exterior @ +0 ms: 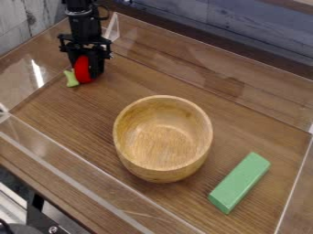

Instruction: Move the red object to the left side of the table

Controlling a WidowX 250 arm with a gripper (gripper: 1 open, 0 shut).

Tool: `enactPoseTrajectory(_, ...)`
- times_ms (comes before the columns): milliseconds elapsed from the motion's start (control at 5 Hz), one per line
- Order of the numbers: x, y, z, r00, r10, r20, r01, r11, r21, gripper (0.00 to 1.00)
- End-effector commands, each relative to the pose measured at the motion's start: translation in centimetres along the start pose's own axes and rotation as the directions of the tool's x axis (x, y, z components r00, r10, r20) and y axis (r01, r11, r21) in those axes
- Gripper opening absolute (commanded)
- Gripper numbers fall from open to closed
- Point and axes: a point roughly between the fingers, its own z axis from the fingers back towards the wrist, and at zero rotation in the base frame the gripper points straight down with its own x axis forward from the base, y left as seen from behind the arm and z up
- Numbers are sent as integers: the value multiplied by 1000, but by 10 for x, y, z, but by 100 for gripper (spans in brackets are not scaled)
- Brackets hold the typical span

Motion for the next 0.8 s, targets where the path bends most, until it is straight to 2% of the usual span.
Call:
enactPoseTrajectory(0, 4, 4, 8, 1000, 3, 26, -3, 1000, 18, 0)
enactPoseTrajectory(200, 4, 4, 7, 1000, 4, 24, -4, 1000, 19, 100)
enactPoseTrajectory(400, 3, 2, 12, 1000, 5, 29, -6, 1000, 15, 100)
enactPoseTrajectory(600, 1, -5, 30, 998, 0, 61, 0, 1000, 2, 100)
